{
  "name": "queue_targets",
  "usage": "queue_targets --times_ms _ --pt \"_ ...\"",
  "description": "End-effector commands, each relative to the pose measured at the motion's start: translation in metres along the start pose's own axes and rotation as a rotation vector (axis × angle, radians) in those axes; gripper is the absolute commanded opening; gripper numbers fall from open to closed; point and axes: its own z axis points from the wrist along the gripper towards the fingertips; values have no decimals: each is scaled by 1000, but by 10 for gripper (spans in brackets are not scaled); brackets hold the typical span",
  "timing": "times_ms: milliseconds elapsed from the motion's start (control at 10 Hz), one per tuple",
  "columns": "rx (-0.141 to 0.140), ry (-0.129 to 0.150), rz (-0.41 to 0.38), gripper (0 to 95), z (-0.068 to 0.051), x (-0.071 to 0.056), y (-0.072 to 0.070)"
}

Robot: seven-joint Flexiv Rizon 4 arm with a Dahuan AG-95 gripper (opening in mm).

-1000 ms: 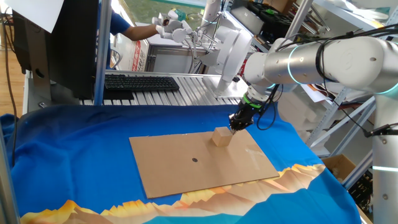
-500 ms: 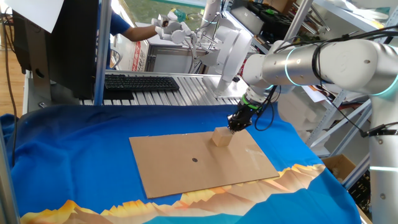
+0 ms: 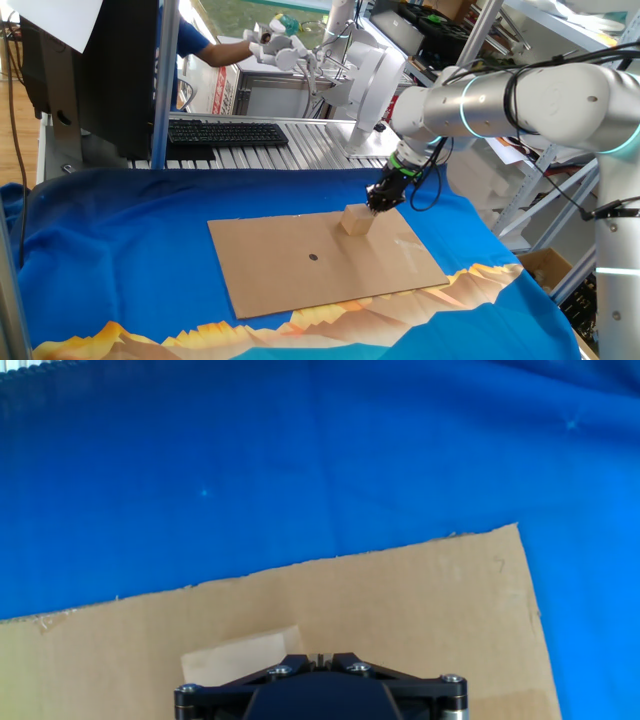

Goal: Use the gripper to push the small block from left to right

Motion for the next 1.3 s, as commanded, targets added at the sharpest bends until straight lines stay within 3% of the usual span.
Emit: queue_targets --times_ms 100,700,900,1300 --pt "-1 -4 11 0 3 2 1" --pt "-19 -12 52 0 8 10 4" --pt "-12 -13 76 0 5 10 14" --pt "-6 -17 45 0 2 11 30"
